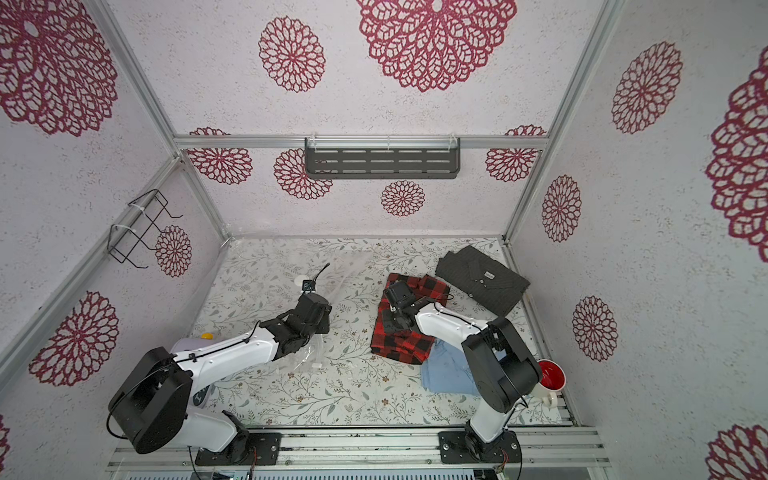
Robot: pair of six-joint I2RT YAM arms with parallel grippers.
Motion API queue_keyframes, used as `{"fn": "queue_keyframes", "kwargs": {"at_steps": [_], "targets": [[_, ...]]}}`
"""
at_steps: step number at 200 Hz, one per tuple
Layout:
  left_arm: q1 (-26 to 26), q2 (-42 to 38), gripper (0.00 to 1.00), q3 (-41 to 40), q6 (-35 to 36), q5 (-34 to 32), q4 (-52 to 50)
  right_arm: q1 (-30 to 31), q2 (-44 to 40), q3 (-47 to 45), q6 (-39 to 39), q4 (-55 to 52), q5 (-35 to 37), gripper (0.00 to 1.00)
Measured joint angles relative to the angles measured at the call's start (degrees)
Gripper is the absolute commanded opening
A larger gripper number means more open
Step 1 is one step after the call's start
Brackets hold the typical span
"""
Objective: Place the folded shirt into the vacuum bag
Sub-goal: Move the shirt at the center of the board.
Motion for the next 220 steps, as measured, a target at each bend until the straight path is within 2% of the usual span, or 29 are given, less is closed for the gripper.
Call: {"fn": "queue_keyframes", "kwargs": {"at_steps": [14,40,66,91,122,174,220], "targets": [[0.0,0.4,0.0,0.0,0.0,1.5,0.8,0.0,-0.2,0.0,0.4,0.0,-0.4,0.28],[0.1,0.7,0.0,0.0,0.1,5.0,2.1,0.0,-3.4,-0.2,1.3,1.1,-2.1,0.37],[0.8,0.7,0.0,0.0,0.1,8.8,3.9,-0.6,-7.9,-1.1,4.4,9.2,-7.7,0.45],[2.5,0.5,0.0,-0.7,-0.3,13.6,6.2,-1.0,-7.3,-2.9,9.2,19.7,-14.5,0.5],[4.0,-0.2,0.0,-1.6,-1.1,17.7,7.5,-1.2,-0.9,-3.0,14.3,28.5,-20.1,0.55],[4.9,-3.6,0.0,-3.5,-1.8,20.7,8.5,-1.2,9.1,0.3,19.0,34.1,-23.7,0.58],[5.3,-4.4,0.0,-3.5,-2.2,21.4,8.9,-1.2,11.4,2.4,21.6,37.6,-24.9,0.62]]}}
